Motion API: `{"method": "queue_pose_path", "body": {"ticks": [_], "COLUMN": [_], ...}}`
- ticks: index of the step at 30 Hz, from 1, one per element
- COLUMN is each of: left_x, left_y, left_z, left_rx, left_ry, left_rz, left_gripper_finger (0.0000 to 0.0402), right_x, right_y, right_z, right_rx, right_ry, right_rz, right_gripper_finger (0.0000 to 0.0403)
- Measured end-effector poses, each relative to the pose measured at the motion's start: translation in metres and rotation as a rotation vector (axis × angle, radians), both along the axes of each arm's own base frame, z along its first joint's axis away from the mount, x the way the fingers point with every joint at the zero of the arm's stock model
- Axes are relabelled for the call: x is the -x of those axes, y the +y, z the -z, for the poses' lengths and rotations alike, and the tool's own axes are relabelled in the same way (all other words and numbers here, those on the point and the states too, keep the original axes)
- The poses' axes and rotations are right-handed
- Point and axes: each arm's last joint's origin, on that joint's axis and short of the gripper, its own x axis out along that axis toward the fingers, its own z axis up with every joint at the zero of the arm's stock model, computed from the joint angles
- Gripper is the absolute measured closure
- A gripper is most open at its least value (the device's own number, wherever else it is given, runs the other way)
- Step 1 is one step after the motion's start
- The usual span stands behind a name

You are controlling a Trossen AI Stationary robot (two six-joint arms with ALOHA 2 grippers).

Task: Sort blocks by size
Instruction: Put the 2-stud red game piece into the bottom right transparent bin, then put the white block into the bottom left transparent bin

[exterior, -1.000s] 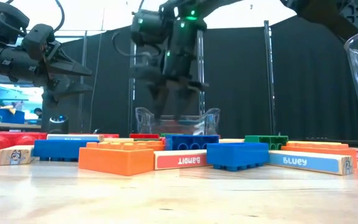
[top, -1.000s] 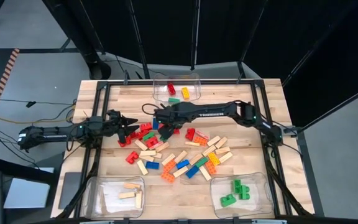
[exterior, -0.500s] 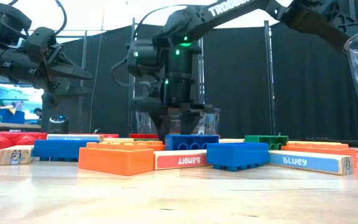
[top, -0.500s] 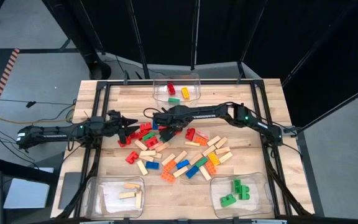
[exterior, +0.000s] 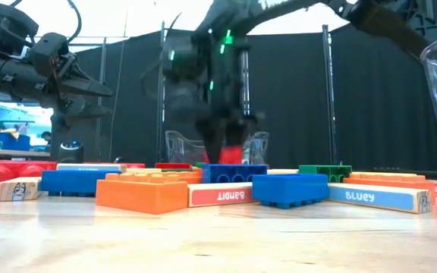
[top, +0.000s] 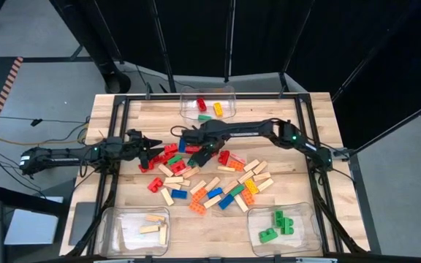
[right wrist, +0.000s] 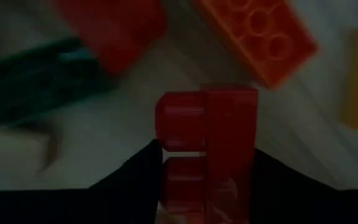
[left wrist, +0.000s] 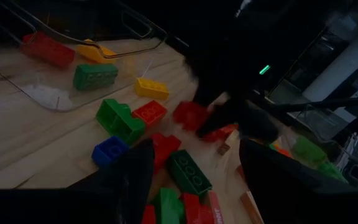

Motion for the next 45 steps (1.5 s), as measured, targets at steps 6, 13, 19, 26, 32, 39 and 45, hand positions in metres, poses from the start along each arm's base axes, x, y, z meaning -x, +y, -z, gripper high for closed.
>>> {"method": "queue_pose_path", "body": {"ticks": [6, 13, 19, 26, 32, 39, 45], "left_x": [0.0, 0.0, 0.0, 0.0, 0.0, 0.0, 0.0], "left_y": [0.0, 0.0, 0.0, 0.0, 0.0, 0.0, 0.0], "left_z": [0.0, 0.0, 0.0, 0.0, 0.0, 0.0, 0.0], "left_rx": [0.0, 0.001, 0.0, -0.001, -0.001, 0.0, 0.0], "left_ry": [0.0, 0.0, 0.0, 0.0, 0.0, 0.0, 0.0], "left_rz": [0.0, 0.0, 0.0, 0.0, 0.0, 0.0, 0.0], "left_gripper_finger": [0.0156, 0.0156, 0.0156, 0.0156, 0.0156, 0.0156, 0.0156], "right_x": [0.028, 0.104, 0.185, 0.235, 0.231, 0.222, 0.204], "right_y": [0.035, 0.149, 0.24, 0.289, 0.294, 0.296, 0.279], "right_z": [-0.066, -0.147, -0.179, -0.153, -0.12, -0.107, -0.115], "right_rx": [-0.013, -0.073, -0.159, -0.137, -0.132, -0.226, -0.258], "right_ry": [-0.015, -0.051, -0.099, 0.023, 0.051, 0.079, 0.052], "right_rz": [-0.087, -0.167, 0.053, 0.264, 0.291, 0.217, 0.137], "right_gripper_finger": [0.0222, 0.0222, 0.0222, 0.0222, 0.022, 0.006, 0.0045]}}
